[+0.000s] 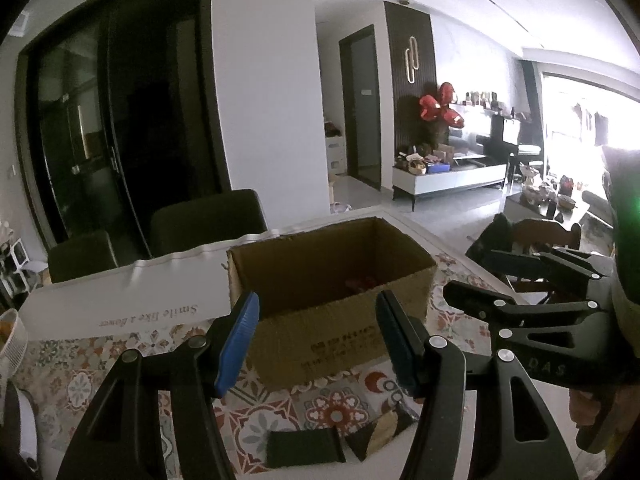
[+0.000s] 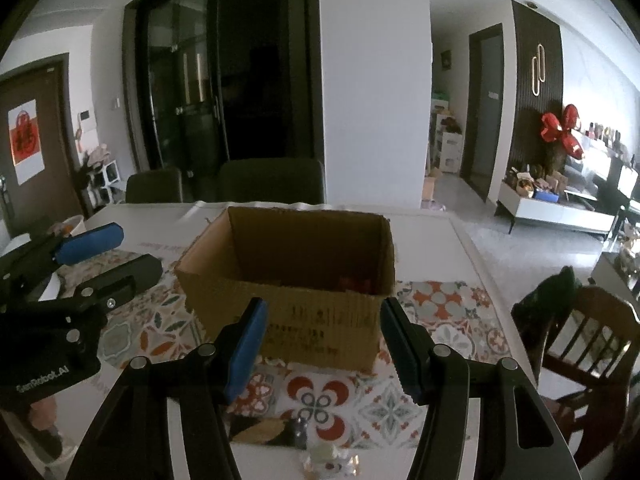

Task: Organize snacks
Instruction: 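Withdraw both tools from the box back toward the remaining snacks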

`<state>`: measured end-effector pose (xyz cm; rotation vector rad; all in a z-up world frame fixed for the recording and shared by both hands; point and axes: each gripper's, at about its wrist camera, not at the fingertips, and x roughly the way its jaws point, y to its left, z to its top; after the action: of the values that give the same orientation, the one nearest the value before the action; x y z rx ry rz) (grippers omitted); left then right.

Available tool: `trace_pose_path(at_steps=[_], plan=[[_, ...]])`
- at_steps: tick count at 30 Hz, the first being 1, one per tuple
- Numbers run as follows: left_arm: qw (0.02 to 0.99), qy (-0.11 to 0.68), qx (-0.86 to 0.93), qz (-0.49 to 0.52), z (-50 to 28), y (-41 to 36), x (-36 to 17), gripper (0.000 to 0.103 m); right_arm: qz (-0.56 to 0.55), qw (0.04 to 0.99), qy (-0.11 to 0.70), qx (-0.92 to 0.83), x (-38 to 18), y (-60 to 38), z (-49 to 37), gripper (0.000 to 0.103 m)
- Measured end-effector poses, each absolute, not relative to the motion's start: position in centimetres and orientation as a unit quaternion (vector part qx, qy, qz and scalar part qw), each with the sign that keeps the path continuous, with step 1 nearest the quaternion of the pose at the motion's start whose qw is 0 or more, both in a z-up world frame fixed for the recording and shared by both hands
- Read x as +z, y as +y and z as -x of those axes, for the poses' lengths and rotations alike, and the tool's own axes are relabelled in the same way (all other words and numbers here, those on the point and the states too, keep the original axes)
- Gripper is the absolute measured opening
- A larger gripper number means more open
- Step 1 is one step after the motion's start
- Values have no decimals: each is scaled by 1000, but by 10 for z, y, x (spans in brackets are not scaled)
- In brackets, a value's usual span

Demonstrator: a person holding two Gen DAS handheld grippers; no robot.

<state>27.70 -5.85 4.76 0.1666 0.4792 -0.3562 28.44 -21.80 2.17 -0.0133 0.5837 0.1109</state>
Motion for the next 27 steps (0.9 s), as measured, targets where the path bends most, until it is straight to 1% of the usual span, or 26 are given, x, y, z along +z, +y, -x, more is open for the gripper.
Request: trace_pose_path(at_steps=[8,10,11,17,27], plan=[[946,247,-193,-86,-261,-61,33,60,11,957,288,44,14,-219,-264,60],[944,251,-196,-88,-258,-62,29,60,11,957,288,40,12,-220,-259,71],[943,252,-198,-89,-255,-62,26,60,13,957,286,38,10,-220,-256,71],[939,259,-208,-88,-247,-61,13,63,35,957,288,33,1,-216,-242,71],[935,262,-213,-109,-229,-65,-8,65,30,948,314,36,-25,-215,-227,71]])
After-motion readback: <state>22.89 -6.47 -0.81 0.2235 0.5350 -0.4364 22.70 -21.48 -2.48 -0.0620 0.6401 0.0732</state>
